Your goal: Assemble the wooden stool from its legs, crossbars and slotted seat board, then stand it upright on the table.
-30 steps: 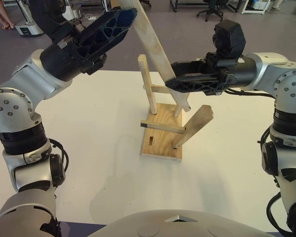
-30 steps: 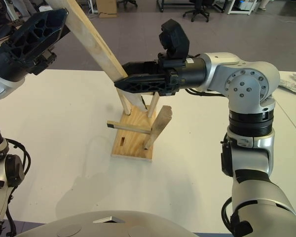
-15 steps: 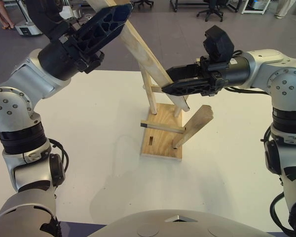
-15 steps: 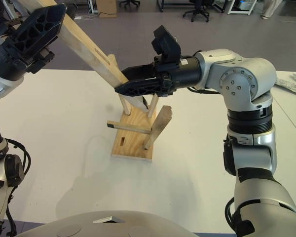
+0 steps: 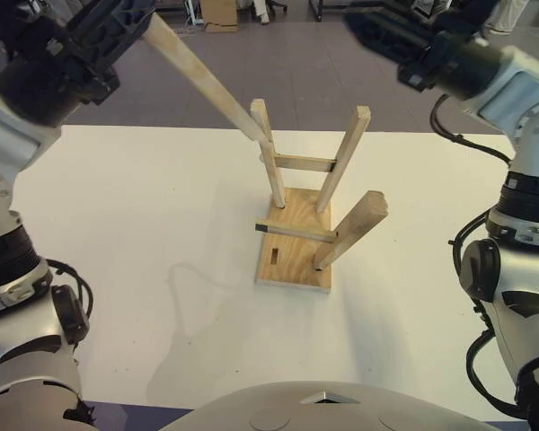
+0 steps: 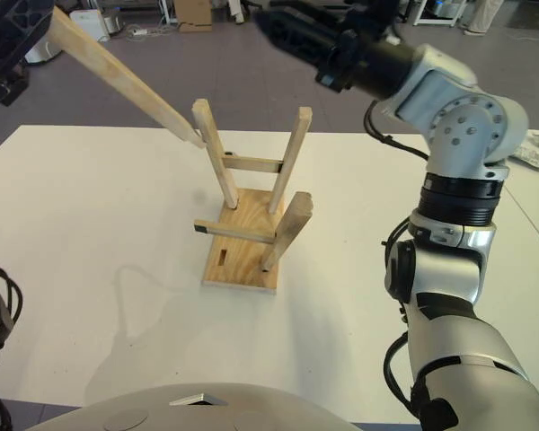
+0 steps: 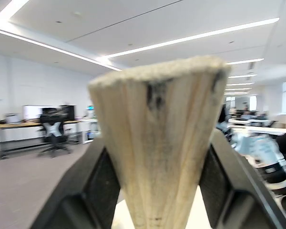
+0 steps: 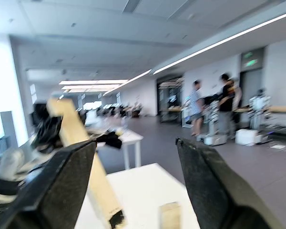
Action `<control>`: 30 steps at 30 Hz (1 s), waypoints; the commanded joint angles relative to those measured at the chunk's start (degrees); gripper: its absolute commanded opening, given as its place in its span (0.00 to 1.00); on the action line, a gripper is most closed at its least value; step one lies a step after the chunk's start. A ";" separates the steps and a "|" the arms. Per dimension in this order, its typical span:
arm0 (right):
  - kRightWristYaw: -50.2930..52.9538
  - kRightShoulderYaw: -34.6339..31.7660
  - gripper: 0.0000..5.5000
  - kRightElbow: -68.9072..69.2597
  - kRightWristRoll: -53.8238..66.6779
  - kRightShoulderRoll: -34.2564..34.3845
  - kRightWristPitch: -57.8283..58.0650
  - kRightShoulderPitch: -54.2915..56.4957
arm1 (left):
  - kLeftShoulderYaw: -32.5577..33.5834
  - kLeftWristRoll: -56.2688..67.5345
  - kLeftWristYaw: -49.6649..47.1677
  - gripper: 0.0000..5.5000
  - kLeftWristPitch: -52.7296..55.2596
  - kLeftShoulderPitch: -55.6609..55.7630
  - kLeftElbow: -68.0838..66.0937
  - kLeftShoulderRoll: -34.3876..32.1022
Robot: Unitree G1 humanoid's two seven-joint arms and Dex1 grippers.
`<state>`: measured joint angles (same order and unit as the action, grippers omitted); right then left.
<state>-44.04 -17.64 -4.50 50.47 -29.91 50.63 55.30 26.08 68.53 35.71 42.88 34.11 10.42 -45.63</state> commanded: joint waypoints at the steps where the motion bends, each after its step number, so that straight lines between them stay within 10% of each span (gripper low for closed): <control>1: 4.73 -7.38 0.57 2.92 -1.02 -3.71 -1.73 -9.30 | 3.73 -4.79 13.04 0.37 -5.17 -10.09 -0.61 -1.50; 13: 4.69 -5.57 0.57 3.58 -7.07 -1.79 -7.25 -31.66 | -10.47 -20.01 44.68 0.37 -23.26 -18.01 -13.33 6.83; 30: -6.27 10.98 0.57 -1.53 -17.64 -4.24 -7.79 -47.96 | -18.80 -24.87 52.51 0.37 -28.34 -12.84 -18.72 13.99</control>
<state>-50.04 -7.04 -6.69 33.25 -34.64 43.12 7.68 8.36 44.79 87.14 14.50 20.38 -8.35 -31.56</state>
